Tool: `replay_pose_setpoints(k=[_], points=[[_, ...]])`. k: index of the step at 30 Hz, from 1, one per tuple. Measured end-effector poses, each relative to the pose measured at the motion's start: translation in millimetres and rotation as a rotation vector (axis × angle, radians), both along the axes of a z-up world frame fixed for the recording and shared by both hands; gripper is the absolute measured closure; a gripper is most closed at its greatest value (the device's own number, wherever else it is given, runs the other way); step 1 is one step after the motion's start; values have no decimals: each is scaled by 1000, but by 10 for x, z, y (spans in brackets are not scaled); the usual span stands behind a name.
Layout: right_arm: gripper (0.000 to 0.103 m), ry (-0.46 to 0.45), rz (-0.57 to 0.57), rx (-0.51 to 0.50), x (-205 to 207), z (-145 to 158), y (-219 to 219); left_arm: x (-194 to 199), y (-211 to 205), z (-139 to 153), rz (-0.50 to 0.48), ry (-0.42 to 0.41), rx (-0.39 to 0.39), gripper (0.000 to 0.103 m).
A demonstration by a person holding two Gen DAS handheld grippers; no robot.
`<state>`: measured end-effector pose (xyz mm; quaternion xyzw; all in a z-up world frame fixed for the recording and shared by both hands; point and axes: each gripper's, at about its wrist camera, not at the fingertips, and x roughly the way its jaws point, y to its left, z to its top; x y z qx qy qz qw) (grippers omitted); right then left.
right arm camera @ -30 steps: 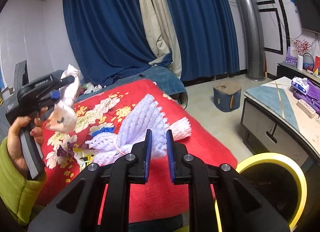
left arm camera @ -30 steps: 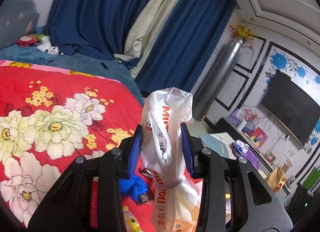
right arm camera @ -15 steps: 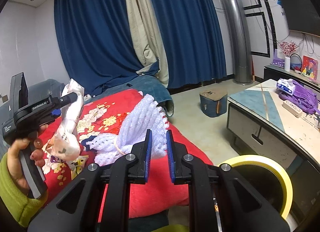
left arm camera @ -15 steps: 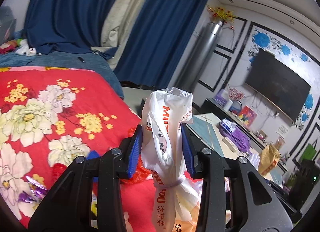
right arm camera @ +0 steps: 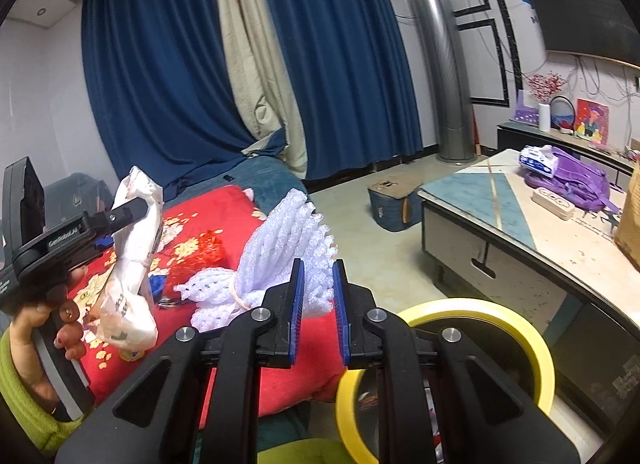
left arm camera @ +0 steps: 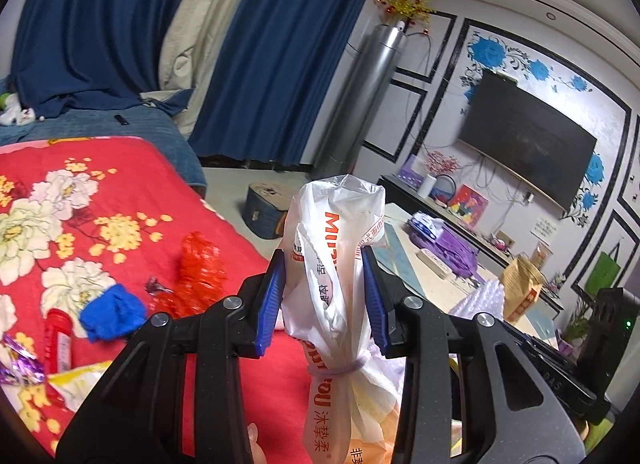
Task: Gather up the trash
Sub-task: 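Carry the white bag and foam net over the trash bin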
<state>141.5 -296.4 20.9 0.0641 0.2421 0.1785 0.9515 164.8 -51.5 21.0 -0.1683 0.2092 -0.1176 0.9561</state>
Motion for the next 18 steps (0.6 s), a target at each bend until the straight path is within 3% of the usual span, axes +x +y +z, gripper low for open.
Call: replay_pose_setpoints(k=[18], points=[[89,9,-160,-23,-92,-101,-533,51,-710,-181,-144,5,39,73]])
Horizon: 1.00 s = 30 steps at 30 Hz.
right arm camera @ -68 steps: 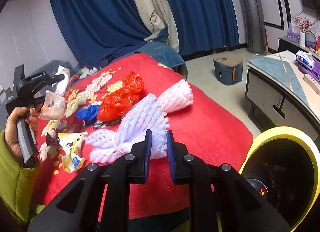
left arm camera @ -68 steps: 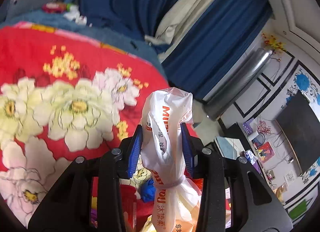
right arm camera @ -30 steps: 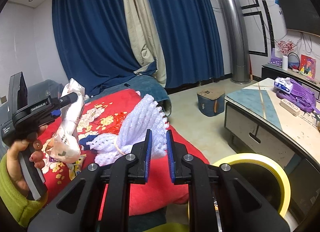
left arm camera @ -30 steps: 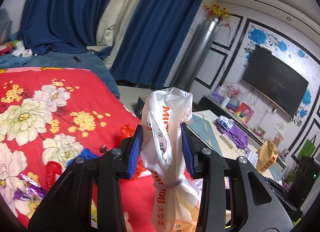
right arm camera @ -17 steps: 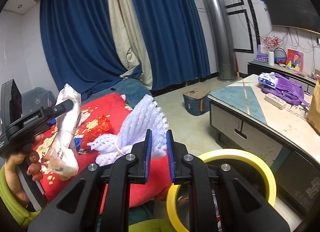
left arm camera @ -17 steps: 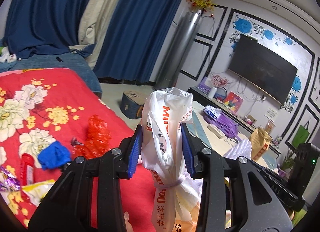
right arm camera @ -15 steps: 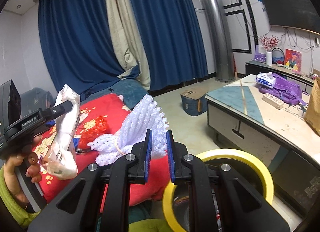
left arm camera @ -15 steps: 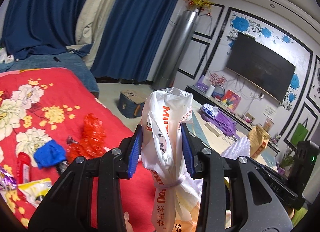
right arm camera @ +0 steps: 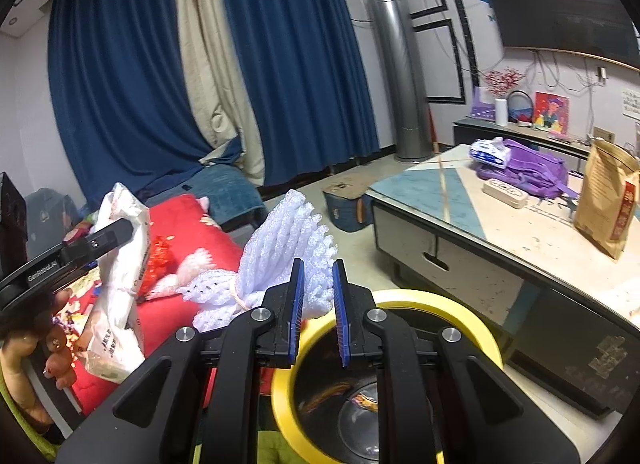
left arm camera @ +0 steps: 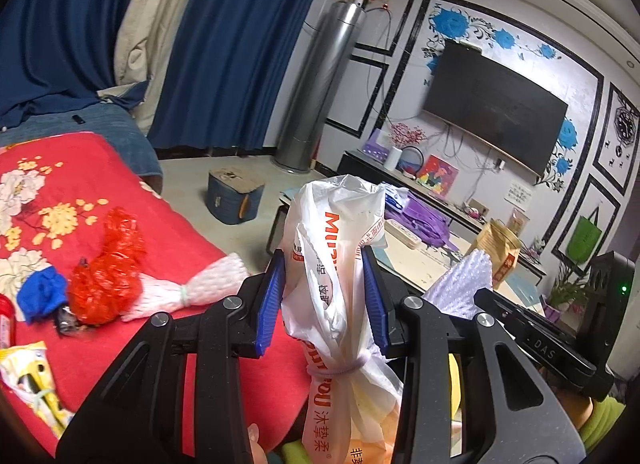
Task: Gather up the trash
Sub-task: 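Carry the white bag and foam net over the trash bin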
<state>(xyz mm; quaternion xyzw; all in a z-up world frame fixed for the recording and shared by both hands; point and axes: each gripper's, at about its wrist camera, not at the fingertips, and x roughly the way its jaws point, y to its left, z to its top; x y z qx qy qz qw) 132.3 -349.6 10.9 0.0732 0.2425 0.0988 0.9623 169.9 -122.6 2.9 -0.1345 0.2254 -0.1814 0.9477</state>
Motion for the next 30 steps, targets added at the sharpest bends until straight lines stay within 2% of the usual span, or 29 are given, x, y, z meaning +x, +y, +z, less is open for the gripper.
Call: replay_pose_setpoints(k=[8,15,30], points=[[89,25,-91,1,-34,-120,-281,72,-321,-65,-68,-9,13,73],[89,23,-154,-64,-90,-195,-379,160,-603,-153,-137,-11,17,73],[89,77,-252,-101,-35,-379,-565,239,-925,-361,-207,-7,45,72]])
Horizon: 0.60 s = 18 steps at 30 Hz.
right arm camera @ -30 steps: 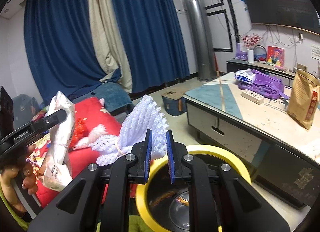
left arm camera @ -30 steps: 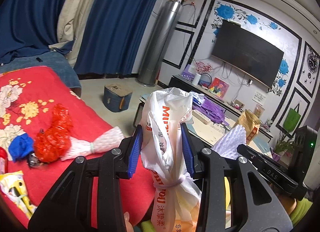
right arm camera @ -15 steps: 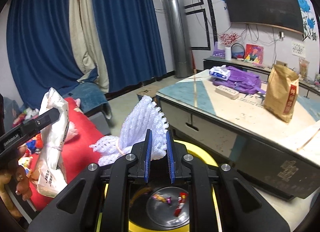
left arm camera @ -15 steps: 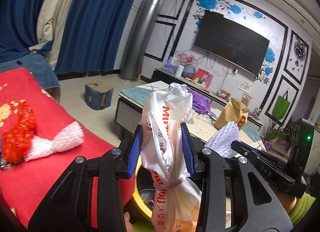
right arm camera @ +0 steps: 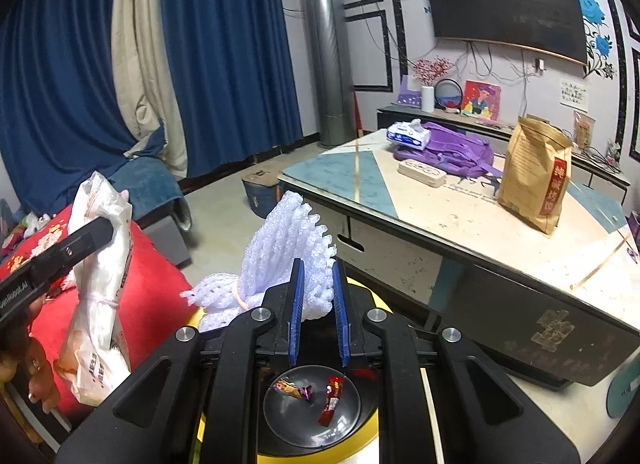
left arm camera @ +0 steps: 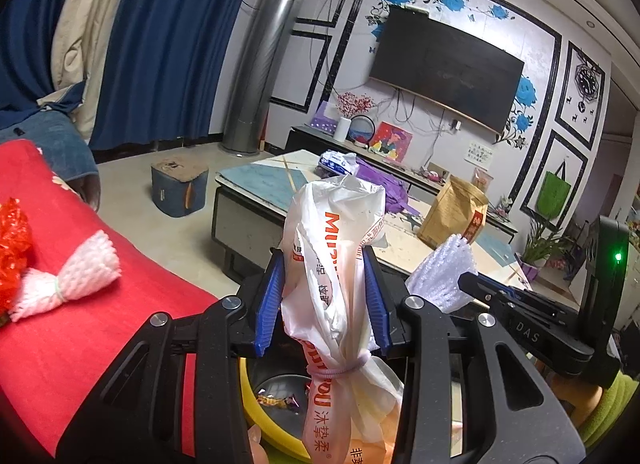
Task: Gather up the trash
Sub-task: 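Carry the white bag and foam net over the trash bin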
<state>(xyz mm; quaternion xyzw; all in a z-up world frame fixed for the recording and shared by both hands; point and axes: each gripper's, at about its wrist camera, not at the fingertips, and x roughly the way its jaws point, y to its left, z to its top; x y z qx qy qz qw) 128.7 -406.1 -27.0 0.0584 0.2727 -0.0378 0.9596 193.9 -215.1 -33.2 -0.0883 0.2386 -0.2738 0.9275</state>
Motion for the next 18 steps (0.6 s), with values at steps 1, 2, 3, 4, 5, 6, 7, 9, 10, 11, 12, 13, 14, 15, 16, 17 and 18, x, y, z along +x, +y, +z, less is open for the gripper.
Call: replay_pose_setpoints(k=[1,2,3,4,5,6,7,9,10,11,12,13,14,15,16,17,18], points=[[89,5,-7,0,5,-15,-16,4,-38,-24,-5,2,3,72],[89,11,-13,-1,9,-28,-34,11,-65,-45,-9,3,8,72],[89,15,-16,0,16,-42,-51,14,-87,-64,-14,3,10,72],[89,22,-22,1,21,-57,-58,19,-105,-80,-19,5,12,72],[89,27,-28,0,25,-73,-73,32,-120,-94,-24,8,12,72],[89,31,-31,1,32,-88,-88,44,-138,-121,-26,13,9,72],[89,39,-38,-1,39,-111,-98,51,-152,-138,-26,18,11,72],[89,51,-45,-1,57,-147,-112,58,-187,-180,-26,21,20,71],[89,57,-48,2,64,-166,-120,55,-217,-200,-28,20,29,71],[89,62,-51,3,70,-182,-124,55,-235,-220,-30,19,36,71],[89,67,-52,2,76,-197,-127,54,-248,-229,-33,20,39,71],[89,70,-54,1,82,-208,-136,53,-261,-247,-35,23,43,71],[89,75,-56,0,88,-216,-142,55,-266,-255,-35,24,45,70],[89,79,-57,2,94,-228,-145,65,-267,-263,-36,25,48,70],[89,82,-59,2,101,-235,-151,71,-279,-275,-39,27,52,70],[89,85,-62,2,106,-243,-155,73,-283,-282,-39,28,54,70],[89,87,-62,4,110,-252,-166,81,-289,-291,-41,30,56,70]])
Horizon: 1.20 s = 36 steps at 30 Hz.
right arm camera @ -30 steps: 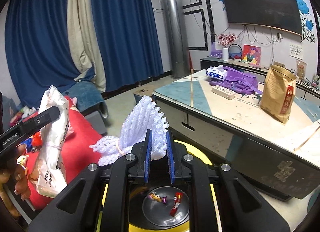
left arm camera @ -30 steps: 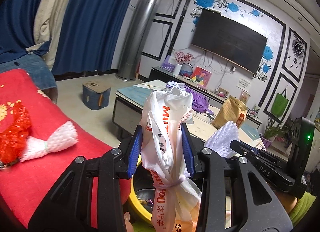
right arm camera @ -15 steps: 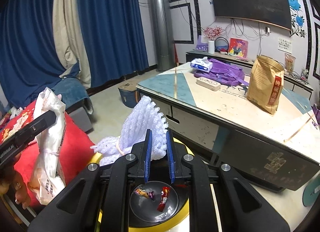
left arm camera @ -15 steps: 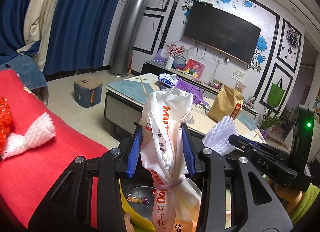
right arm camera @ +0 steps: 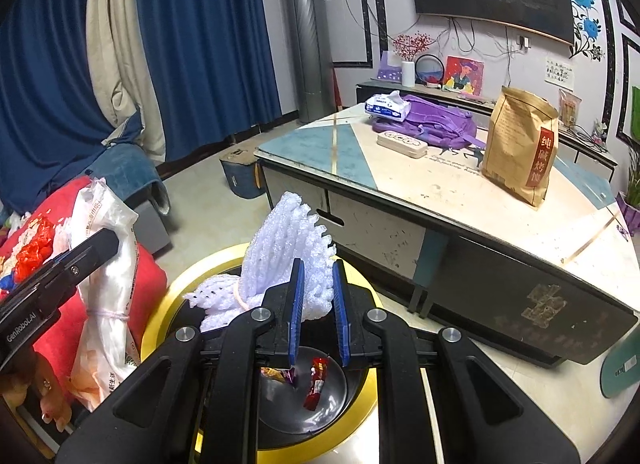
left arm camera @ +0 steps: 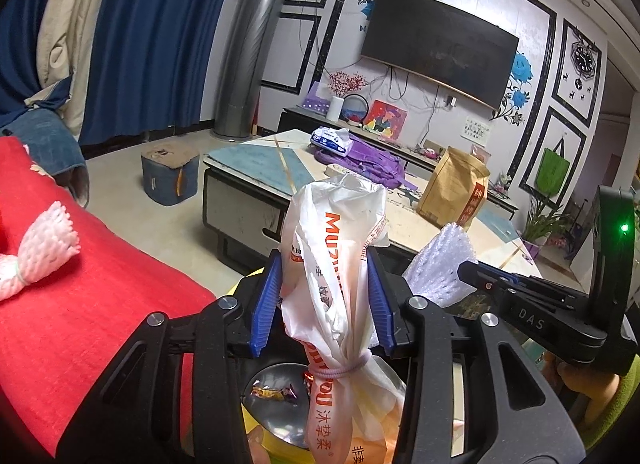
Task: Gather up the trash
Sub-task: 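Carry the white bag and foam net over the trash bin, then open both grippers to drop the bag and foam net into the bin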
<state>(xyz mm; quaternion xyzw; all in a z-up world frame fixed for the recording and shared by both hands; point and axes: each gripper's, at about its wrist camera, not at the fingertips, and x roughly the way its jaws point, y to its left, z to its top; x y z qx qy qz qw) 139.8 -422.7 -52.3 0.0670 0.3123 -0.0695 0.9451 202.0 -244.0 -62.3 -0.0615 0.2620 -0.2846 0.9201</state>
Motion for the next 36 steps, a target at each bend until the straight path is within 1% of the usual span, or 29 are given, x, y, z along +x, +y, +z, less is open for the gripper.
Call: replay_pose_setpoints(k=[4,5,9,11,12,13,14,15,16,17,18,19,20,22,24,25,28,31,36], points=[[89,10,-1,9,6,-27,-10,26,-29,-4,-11,12,-2,68],[87,11,-1,12,8,-28,-23,32,-34,-10,-15,16,-1,68],[86,22,-4,24,30,-49,-51,45,-36,-30,-21,32,-8,64],[87,31,-1,34,43,-76,-59,65,-23,-43,-23,48,-10,57],[83,36,-1,38,49,-88,-65,83,-9,-42,-21,56,-11,54],[80,42,0,46,56,-99,-72,95,2,-57,-24,72,-17,49],[75,45,-5,50,59,-107,-80,101,20,-68,-19,85,-20,44],[72,46,-8,52,61,-108,-87,100,38,-70,-15,89,-24,41],[71,46,-9,55,64,-108,-91,96,57,-68,-13,91,-29,34],[68,44,-11,55,62,-107,-91,90,72,-63,-13,92,-33,30],[63,41,-15,56,61,-99,-96,81,87,-50,-16,90,-36,27],[60,39,-17,57,55,-101,-101,75,88,-41,-16,90,-33,21],[57,37,-19,60,48,-101,-105,68,95,-32,-15,90,-30,18],[56,32,-19,61,42,-96,-109,68,100,-26,-17,92,-34,16],[50,30,-20,63,35,-96,-118,67,111,-25,-15,93,-31,13],[50,27,-22,67,30,-90,-124,63,120,-21,-12,94,-30,12],[49,21,-19,67,21,-69,-124,40,167,-6,3,93,-30,11],[46,14,-11,66,6,-49,-101,11,237,32,28,87,-26,11],[37,-26,18,57,-38,43,0,-39,394,92,75,84,-19,11]])
